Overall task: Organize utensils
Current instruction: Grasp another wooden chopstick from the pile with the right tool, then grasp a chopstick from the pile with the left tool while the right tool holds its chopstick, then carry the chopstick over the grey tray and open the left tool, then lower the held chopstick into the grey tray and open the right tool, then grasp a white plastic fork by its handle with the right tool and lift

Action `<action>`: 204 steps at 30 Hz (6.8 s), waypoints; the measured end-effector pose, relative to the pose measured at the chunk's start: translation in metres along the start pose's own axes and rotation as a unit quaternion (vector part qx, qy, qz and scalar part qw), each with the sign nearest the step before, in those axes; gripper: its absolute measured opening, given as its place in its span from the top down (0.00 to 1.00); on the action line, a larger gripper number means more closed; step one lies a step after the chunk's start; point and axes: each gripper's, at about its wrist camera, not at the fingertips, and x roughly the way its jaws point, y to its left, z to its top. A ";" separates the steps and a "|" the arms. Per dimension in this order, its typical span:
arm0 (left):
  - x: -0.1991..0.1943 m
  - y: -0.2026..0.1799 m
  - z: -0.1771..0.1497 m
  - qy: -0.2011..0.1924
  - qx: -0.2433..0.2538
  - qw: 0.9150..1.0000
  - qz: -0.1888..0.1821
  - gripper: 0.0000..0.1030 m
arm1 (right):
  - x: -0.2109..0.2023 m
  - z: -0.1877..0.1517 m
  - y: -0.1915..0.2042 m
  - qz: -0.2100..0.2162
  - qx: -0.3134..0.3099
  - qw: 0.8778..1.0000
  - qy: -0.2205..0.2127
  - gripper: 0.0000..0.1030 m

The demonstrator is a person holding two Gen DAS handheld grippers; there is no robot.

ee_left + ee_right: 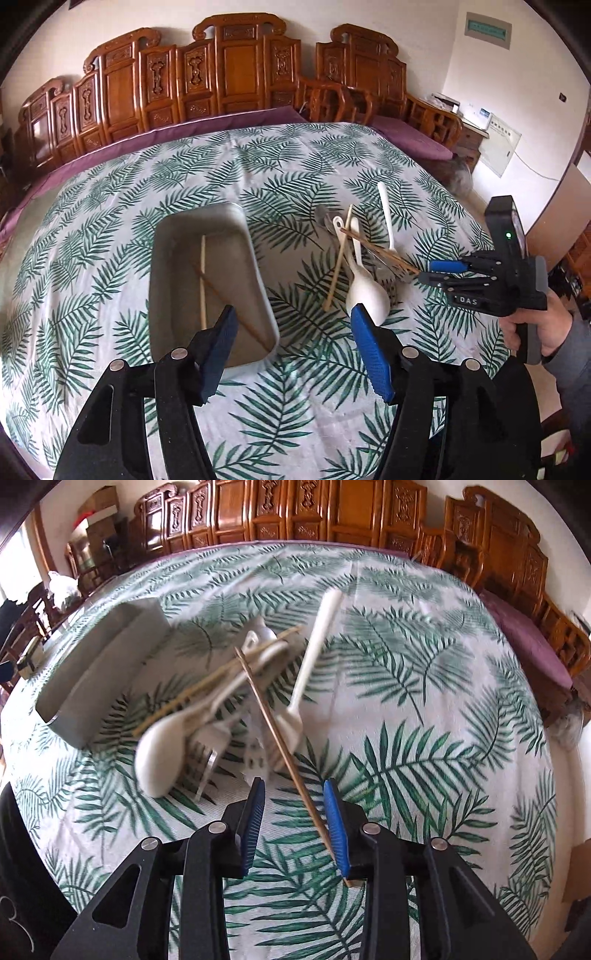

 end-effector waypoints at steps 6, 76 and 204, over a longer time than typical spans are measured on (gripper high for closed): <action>0.012 -0.017 -0.003 0.017 0.008 1.000 -0.001 0.41 | 0.012 -0.004 -0.007 0.002 0.002 1.000 0.012 0.66; 0.184 -0.068 0.055 0.135 0.063 0.988 0.029 0.94 | -0.013 0.014 -0.037 0.051 0.041 0.998 -0.023 0.94; -0.011 0.046 0.005 -0.036 -0.003 0.999 0.024 0.52 | -0.066 0.040 -0.013 -0.011 0.048 0.993 -0.110 0.64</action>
